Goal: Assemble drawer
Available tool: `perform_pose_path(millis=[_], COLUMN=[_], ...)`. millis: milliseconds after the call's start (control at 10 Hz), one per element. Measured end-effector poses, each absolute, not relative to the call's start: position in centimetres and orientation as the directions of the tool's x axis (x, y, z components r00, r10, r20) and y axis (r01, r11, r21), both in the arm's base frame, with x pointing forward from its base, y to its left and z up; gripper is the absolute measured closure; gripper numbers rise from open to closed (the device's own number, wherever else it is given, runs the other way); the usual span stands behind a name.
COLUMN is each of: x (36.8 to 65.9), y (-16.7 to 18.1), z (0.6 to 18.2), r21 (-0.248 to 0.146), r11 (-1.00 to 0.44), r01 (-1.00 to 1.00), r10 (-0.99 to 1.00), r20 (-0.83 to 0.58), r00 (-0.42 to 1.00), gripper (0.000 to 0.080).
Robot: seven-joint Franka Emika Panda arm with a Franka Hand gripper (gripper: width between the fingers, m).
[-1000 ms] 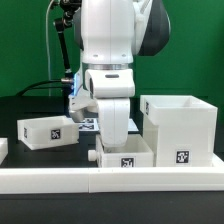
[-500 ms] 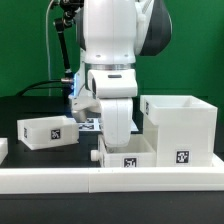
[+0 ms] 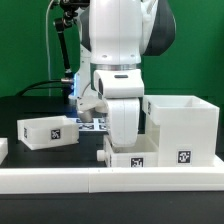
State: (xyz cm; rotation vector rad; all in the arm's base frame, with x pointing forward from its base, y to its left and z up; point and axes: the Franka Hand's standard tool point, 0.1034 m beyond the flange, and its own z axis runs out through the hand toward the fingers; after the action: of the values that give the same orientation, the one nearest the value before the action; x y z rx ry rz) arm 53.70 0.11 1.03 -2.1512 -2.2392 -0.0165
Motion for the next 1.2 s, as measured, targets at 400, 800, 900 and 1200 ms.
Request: perform_pose_path(millis=[400,800,900,1200], x=[53.7,53.7,53.7,53.8], y=[1.0,1.4,1.3,1.2], z=[1.0,1.0,1.0,1.1], r21=[-0.019,-0.018,-0.018,-0.016], r11=[0.017,0.016,0.016,0.002], r01=[1.0,1.0,1.0,1.0], r10=[0.999,0.999,0.999,0.999], r20=[0.036,0.035,0.035,0.034], r00=[-0.016,-0.015,-0.015,-0.001], gripper=[0.0758,0.0758,0.0756,0.0537])
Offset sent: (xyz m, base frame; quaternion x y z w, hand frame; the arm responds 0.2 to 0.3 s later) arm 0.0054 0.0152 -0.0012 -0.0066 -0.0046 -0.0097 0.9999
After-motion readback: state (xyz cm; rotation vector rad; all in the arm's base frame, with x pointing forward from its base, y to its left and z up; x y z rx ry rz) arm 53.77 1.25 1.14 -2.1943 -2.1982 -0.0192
